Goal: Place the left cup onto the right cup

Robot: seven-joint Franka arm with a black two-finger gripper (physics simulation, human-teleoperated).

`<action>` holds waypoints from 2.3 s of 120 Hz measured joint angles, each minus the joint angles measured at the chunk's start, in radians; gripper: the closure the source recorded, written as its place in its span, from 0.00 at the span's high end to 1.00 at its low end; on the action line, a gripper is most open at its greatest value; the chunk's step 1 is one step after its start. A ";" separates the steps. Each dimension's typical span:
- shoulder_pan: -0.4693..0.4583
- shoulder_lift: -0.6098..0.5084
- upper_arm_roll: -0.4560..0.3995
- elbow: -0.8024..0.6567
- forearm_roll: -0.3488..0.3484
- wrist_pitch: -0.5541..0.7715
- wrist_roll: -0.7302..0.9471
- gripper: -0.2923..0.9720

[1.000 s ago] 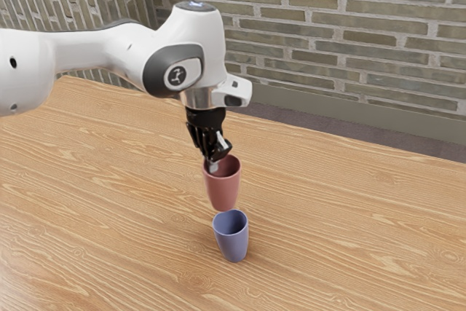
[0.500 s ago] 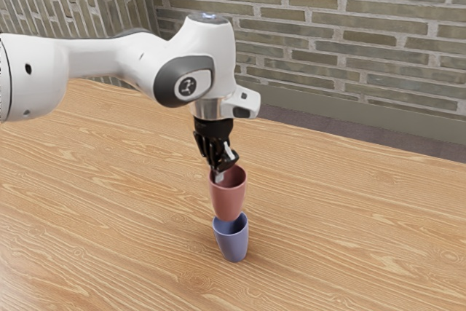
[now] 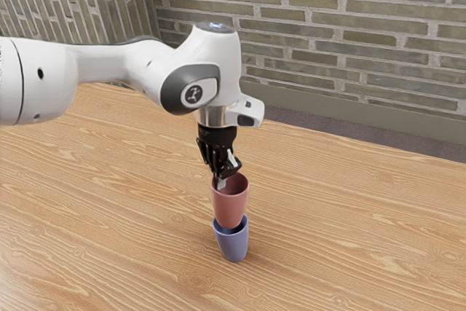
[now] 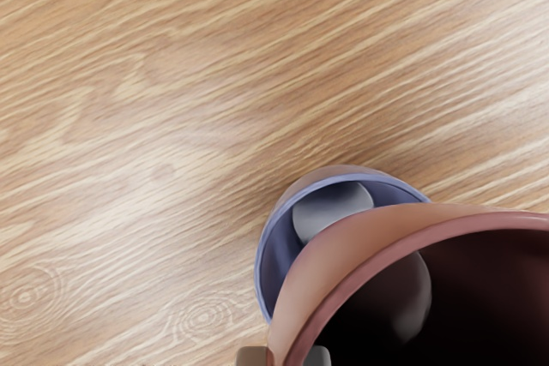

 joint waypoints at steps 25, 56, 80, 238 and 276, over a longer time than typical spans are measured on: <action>0.000 0.006 0.000 -0.008 -0.001 0.004 -0.001 0.15; 0.000 0.009 0.000 -0.014 -0.001 0.011 -0.002 0.15; 0.000 0.008 0.000 -0.021 -0.001 0.022 -0.002 0.15; 0.003 0.036 0.000 -0.024 0.000 0.037 -0.001 0.15; 0.003 0.039 0.000 -0.024 -0.009 0.040 0.002 0.27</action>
